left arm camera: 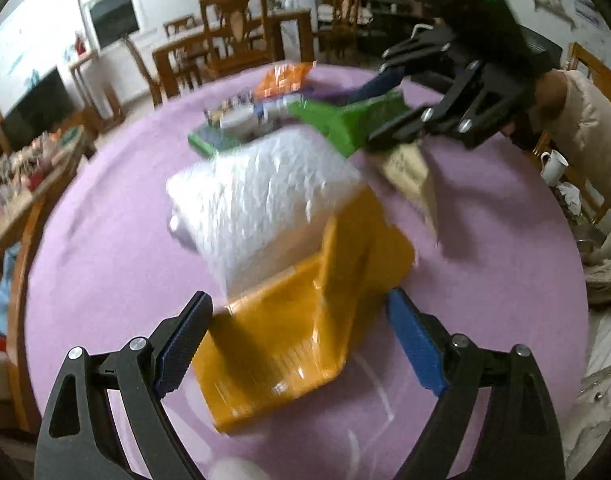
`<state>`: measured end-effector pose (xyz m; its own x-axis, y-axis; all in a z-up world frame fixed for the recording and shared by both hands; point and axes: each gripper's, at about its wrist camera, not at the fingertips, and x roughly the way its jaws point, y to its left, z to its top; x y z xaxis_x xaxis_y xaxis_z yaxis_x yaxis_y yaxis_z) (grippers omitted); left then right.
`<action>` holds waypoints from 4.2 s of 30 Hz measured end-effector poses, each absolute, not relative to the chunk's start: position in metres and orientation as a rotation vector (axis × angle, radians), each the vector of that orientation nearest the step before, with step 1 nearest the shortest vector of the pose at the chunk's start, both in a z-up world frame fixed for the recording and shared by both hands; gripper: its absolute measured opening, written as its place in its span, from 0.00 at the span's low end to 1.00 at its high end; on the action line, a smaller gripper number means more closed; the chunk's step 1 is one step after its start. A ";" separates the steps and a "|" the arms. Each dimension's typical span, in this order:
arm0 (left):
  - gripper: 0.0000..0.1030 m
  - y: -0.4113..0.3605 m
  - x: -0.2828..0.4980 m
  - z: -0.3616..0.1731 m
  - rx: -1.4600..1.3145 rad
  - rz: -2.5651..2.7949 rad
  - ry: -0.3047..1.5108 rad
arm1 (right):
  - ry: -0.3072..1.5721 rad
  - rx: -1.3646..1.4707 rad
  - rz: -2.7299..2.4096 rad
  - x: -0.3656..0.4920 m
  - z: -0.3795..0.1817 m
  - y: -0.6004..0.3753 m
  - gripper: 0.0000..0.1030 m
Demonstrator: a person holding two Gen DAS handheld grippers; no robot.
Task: Collect trash
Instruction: 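Grasp the yellow bag with left tool while right tool grasps green tube, then carry the yellow bag and green tube to the black bin and release both, then grasp the foil-wrapped packet with left tool while right tool grasps paper bag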
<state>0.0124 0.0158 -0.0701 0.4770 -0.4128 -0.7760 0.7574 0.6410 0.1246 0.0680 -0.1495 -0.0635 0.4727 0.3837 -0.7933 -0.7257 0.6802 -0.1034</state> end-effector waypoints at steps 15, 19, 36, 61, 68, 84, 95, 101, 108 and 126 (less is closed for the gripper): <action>0.43 0.005 0.003 -0.072 0.445 -0.722 0.799 | 0.765 -0.174 0.654 0.073 -0.051 -0.198 0.20; 0.42 0.013 0.003 -0.058 0.337 -0.713 0.763 | 0.714 0.073 0.667 0.065 -0.036 -0.237 0.20; 0.42 -0.061 0.007 0.009 0.199 -0.782 0.555 | 0.505 0.435 0.546 0.008 0.001 -0.374 0.11; 0.42 -0.097 0.018 0.016 0.076 -0.815 0.570 | 0.539 0.297 0.378 0.016 -0.022 -0.374 0.38; 0.42 -0.165 0.023 0.033 0.059 -0.945 0.500 | 0.179 0.350 0.064 -0.076 0.024 -0.468 0.38; 0.43 -0.355 0.017 0.005 0.091 -1.200 0.490 | 0.153 0.406 -0.215 -0.141 -0.020 -0.581 0.38; 0.43 -0.383 0.022 -0.013 0.117 -1.189 0.548 | 0.187 0.449 -0.222 -0.137 -0.052 -0.594 0.38; 0.76 -0.390 0.018 -0.011 0.139 -1.153 0.552 | 0.175 0.463 -0.247 -0.142 -0.054 -0.594 0.66; 0.89 -0.372 0.017 -0.003 0.112 -1.110 0.530 | 0.160 0.480 -0.248 -0.150 -0.047 -0.589 0.73; 0.89 -0.180 0.019 0.014 0.044 -0.804 0.542 | 0.388 0.300 0.183 -0.065 -0.020 -0.444 0.75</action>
